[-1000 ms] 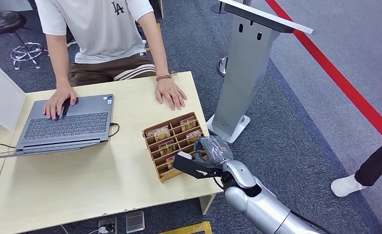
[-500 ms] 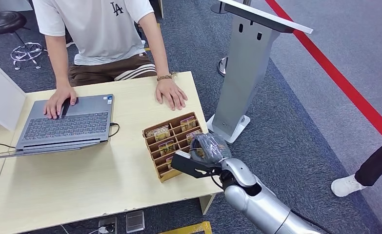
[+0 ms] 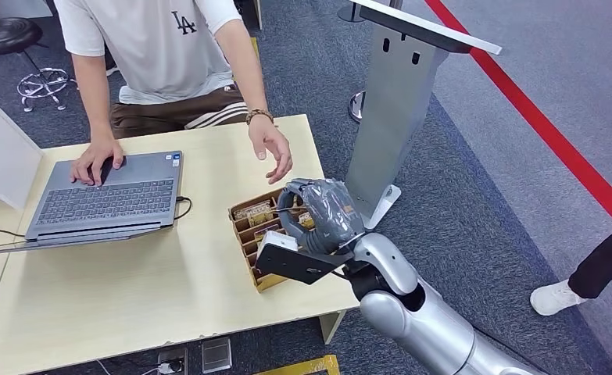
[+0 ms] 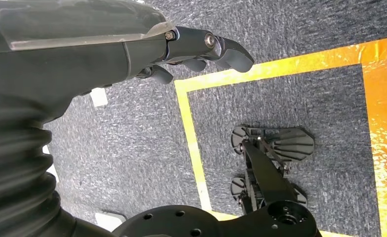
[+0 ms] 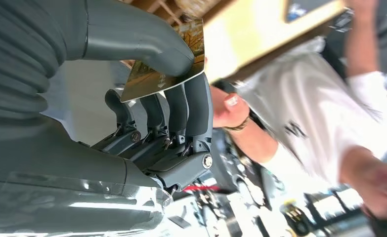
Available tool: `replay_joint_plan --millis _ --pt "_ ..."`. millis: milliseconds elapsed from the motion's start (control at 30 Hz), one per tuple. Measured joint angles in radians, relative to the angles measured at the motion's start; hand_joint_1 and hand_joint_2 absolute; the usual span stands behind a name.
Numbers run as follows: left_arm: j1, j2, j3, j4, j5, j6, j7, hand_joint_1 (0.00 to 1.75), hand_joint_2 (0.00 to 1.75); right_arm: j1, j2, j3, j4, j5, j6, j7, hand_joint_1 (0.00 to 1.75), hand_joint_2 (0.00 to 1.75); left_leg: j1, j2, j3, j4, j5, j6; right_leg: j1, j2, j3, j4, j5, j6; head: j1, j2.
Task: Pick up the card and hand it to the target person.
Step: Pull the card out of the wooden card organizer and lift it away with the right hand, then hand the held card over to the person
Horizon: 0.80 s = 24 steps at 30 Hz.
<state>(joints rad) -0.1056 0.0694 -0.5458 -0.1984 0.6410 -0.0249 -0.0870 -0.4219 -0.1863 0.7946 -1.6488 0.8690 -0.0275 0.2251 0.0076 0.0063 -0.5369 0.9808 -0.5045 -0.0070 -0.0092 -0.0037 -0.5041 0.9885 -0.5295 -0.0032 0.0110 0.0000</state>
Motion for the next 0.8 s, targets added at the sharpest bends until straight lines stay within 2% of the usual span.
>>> replay_joint_plan --millis 200,467,633,767,800 --pt "0.000 0.000 0.000 0.000 0.005 0.000 0.000 0.00 1.75 -0.020 0.009 0.022 -0.036 0.024 -0.074 -0.060 1.36 1.75 0.000 0.000 0.000 0.000 0.000 0.000 0.000 0.000 0.000 0.000 0.000 0.000 -0.001 0.000" --pt "-0.003 -0.001 -0.009 0.000 0.022 -0.011 0.000 0.00 1.75 -0.023 0.032 0.049 -0.012 0.159 -0.345 -0.150 1.36 1.75 0.000 0.000 0.000 0.000 0.000 0.000 0.000 0.000 0.000 0.000 0.000 0.000 0.000 0.000" --pt "-0.003 -0.002 -0.012 0.000 0.047 -0.035 0.000 0.00 1.75 -0.022 0.045 0.058 0.029 0.162 -0.390 -0.166 1.36 1.75 0.000 0.000 0.000 0.000 0.000 0.000 0.000 0.000 0.000 0.000 0.000 0.000 0.000 0.000" --pt "-0.002 -0.002 -0.013 0.000 0.058 -0.053 0.000 0.00 1.75 -0.022 0.055 0.067 0.063 0.147 -0.393 -0.176 0.00 1.75 0.000 0.000 0.000 0.000 0.000 0.000 0.000 0.000 0.000 0.000 0.000 0.000 -0.001 0.000" --pt "-0.002 -0.002 -0.014 0.000 0.058 -0.054 0.002 0.00 1.75 -0.022 0.058 0.069 0.069 0.144 -0.394 -0.176 0.00 1.75 0.000 0.000 0.000 0.000 0.000 0.000 0.000 0.000 0.000 0.000 0.000 0.000 -0.001 0.000"
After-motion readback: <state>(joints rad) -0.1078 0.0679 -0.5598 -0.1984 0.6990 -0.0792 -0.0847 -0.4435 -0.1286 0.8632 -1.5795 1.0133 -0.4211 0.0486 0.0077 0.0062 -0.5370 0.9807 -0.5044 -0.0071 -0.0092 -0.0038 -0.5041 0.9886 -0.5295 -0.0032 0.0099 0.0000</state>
